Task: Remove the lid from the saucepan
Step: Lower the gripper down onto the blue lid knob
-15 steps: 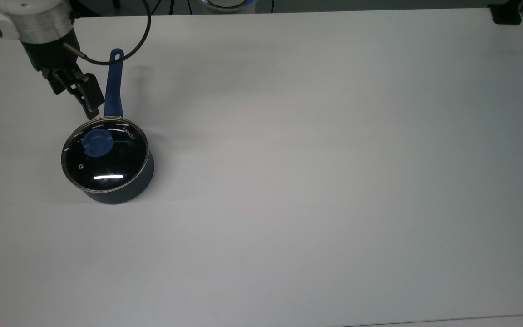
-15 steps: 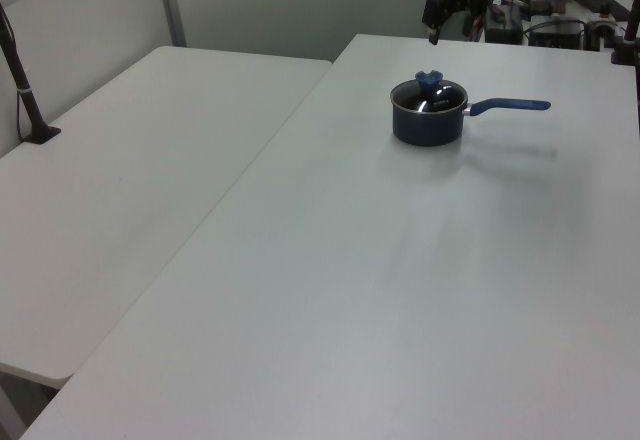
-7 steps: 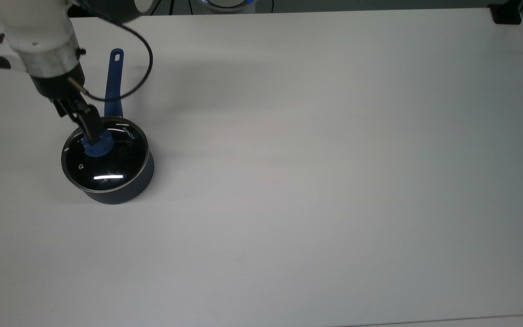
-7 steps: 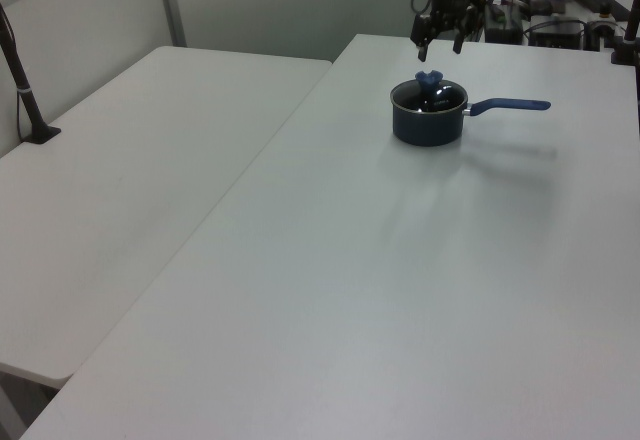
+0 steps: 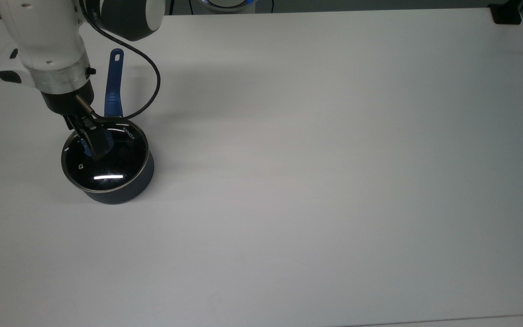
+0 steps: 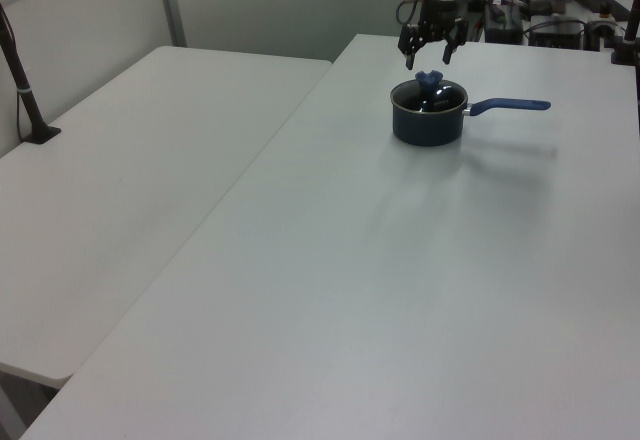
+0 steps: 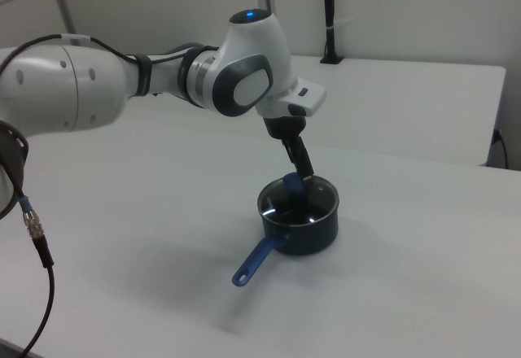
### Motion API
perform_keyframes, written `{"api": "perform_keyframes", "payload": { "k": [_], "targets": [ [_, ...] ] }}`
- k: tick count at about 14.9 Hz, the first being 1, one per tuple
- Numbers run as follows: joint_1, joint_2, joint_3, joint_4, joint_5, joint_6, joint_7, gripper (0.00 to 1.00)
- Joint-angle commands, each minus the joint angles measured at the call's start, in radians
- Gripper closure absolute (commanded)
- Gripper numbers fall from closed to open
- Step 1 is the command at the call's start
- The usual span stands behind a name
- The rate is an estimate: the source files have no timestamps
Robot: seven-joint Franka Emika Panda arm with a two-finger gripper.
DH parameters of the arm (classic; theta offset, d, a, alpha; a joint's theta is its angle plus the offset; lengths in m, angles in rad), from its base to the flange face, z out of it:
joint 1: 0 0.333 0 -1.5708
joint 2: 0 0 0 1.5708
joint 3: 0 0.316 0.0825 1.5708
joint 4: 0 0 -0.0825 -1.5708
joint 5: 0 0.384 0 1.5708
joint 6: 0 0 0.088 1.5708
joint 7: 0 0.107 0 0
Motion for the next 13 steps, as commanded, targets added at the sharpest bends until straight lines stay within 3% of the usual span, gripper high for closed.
{"api": "perform_keyframes", "payload": {
  "k": [1,13],
  "targets": [
    [0.022,0.020,0.001,0.012,-0.011,0.011,0.020,0.03],
    [0.027,0.027,0.016,0.009,-0.054,-0.037,0.005,0.06]
  ]
}}
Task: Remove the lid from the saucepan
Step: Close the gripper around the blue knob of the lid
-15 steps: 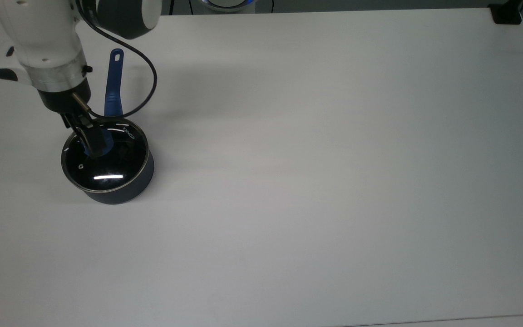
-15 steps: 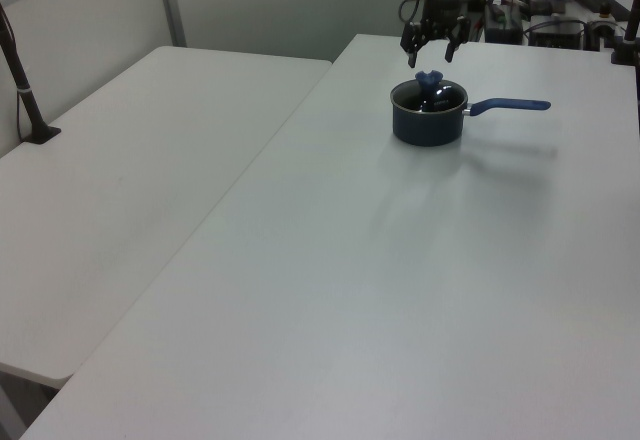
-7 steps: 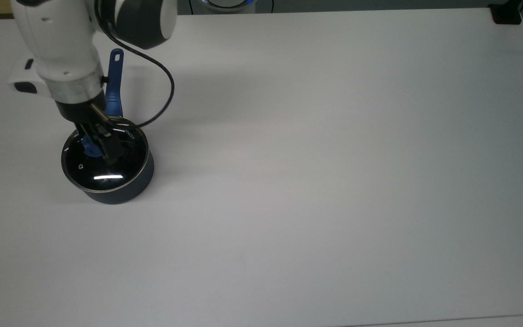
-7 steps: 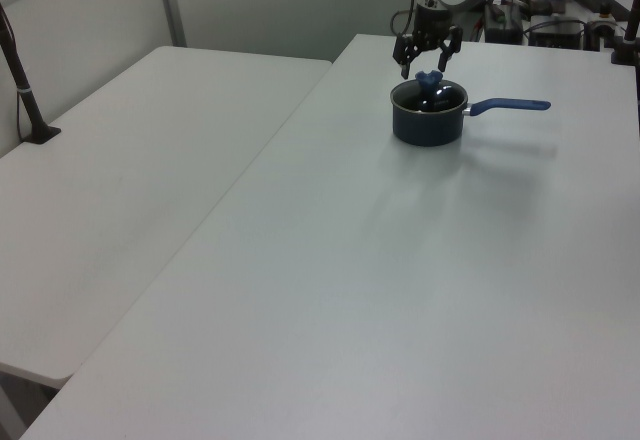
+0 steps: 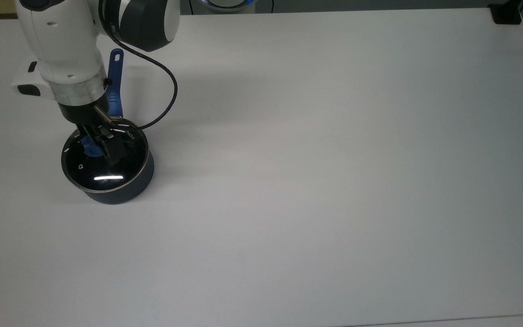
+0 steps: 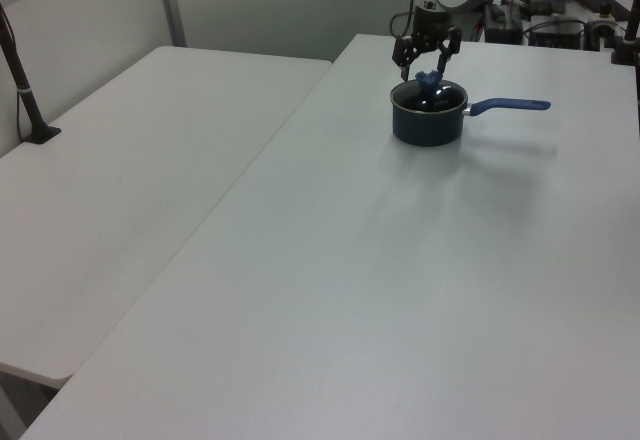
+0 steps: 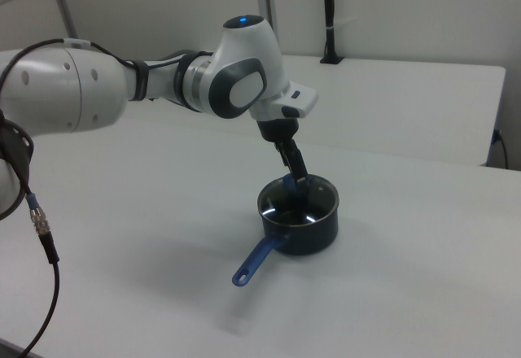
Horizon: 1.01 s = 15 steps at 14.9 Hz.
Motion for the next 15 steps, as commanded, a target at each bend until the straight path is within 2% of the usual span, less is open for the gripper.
{"api": "perform_keyframes", "payload": {
  "k": [1,6,12,15],
  "targets": [
    [0.005,0.003,0.003,0.008,-0.020,-0.063,-0.008,0.06],
    [0.005,-0.003,0.002,0.010,-0.020,-0.157,-0.010,0.06],
    [0.006,0.002,0.003,0.010,-0.018,-0.148,0.026,0.06],
    [0.005,0.005,0.002,0.010,-0.022,-0.129,0.087,0.06]
  ]
}}
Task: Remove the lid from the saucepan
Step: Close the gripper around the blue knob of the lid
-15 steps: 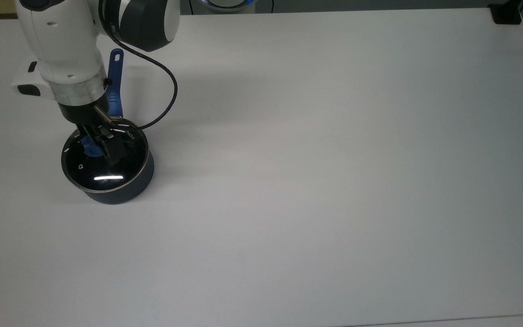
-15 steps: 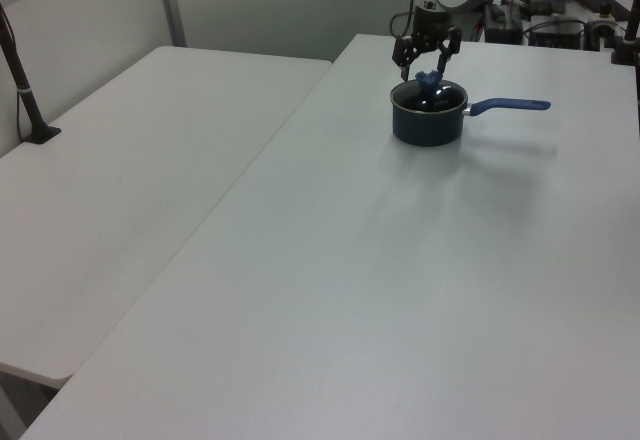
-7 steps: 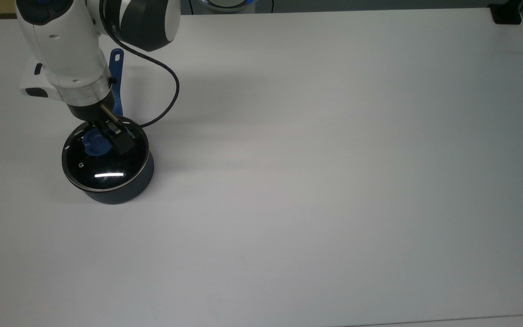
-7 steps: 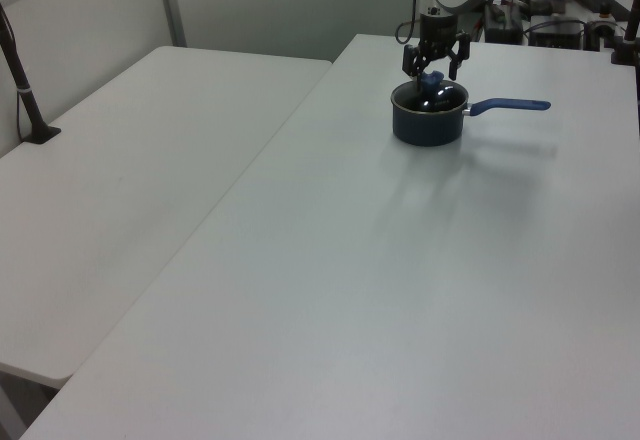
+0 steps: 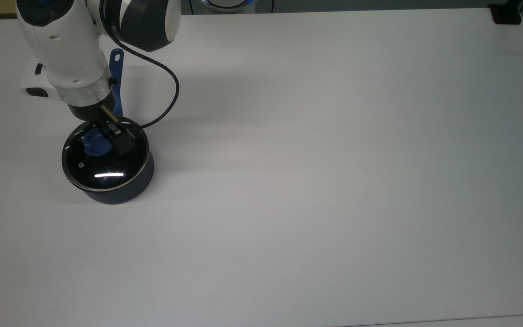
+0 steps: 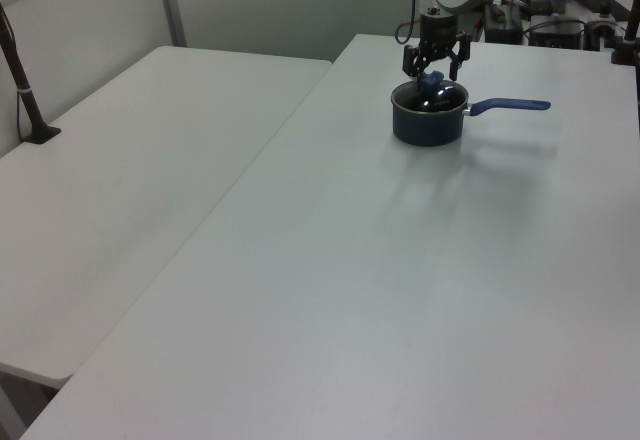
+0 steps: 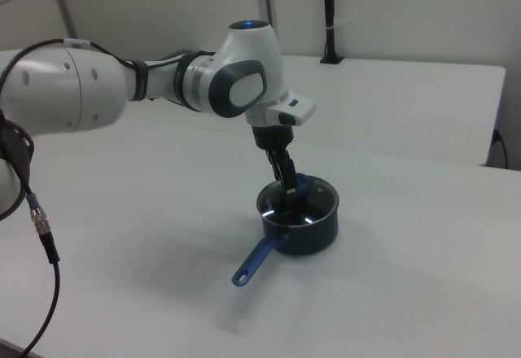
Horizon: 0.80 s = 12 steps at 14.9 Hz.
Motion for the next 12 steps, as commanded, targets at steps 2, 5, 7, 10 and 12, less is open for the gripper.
{"api": "perform_keyframes", "payload": {
  "k": [2,5,7,10,12],
  "targets": [
    [0.003,0.003,0.000,0.005,-0.021,0.059,0.123,0.06],
    [0.003,0.005,-0.002,0.005,-0.026,0.074,0.157,0.06],
    [0.003,0.006,-0.002,0.005,-0.026,0.077,0.158,0.06],
    [0.003,0.008,-0.002,0.005,-0.048,0.077,0.160,0.07],
    [0.003,0.008,-0.002,0.005,-0.048,0.077,0.160,0.12]
  ]
}}
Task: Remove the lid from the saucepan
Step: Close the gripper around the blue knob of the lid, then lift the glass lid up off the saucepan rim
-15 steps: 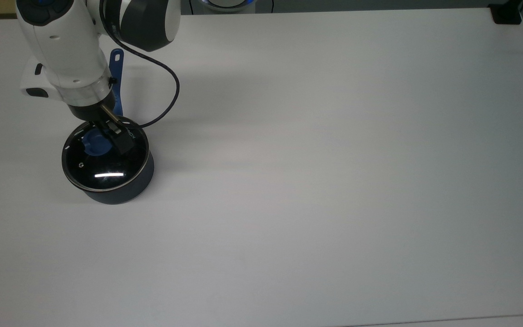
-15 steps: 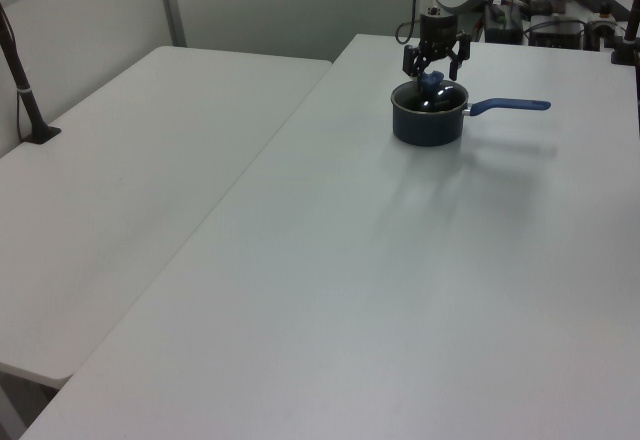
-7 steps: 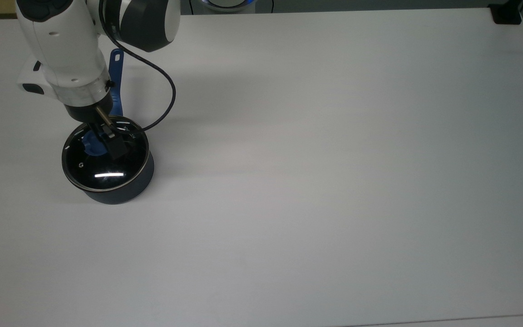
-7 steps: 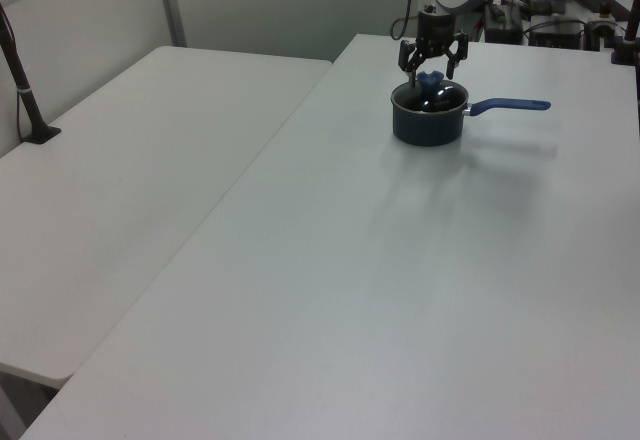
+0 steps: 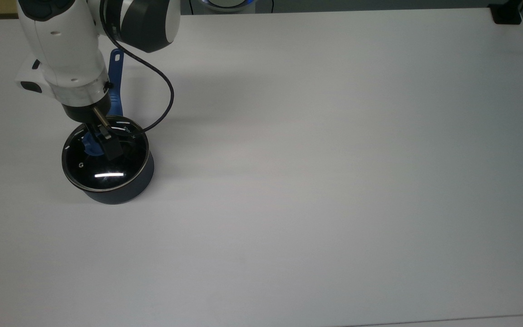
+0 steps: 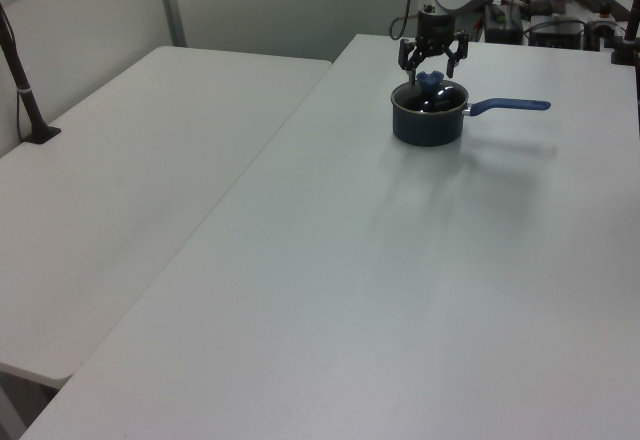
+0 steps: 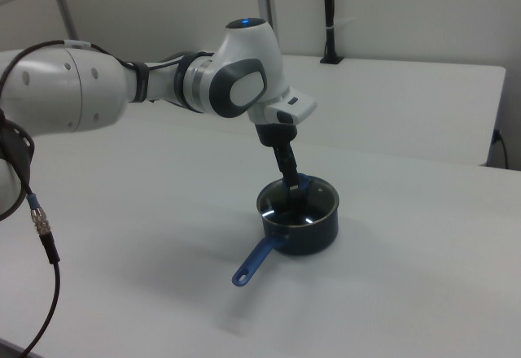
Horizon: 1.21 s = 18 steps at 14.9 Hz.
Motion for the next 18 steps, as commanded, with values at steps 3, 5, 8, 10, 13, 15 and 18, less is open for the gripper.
{"api": "perform_keyframes", "payload": {
  "k": [3,5,8,10,13,15,18],
  "targets": [
    [0.004,0.007,-0.001,0.005,-0.023,0.020,0.027,0.23],
    [0.004,0.011,-0.001,0.005,-0.023,0.020,0.027,0.35],
    [0.004,0.011,-0.001,0.005,-0.023,0.020,0.027,0.47],
    [0.004,0.011,-0.003,0.007,-0.023,0.020,0.027,0.51],
    [0.004,0.010,-0.005,0.007,-0.023,0.017,0.024,0.54],
    [0.003,-0.004,-0.014,0.008,-0.024,0.014,0.005,0.56],
    [-0.003,-0.036,-0.014,0.008,-0.024,0.008,-0.019,0.56]
  ]
}}
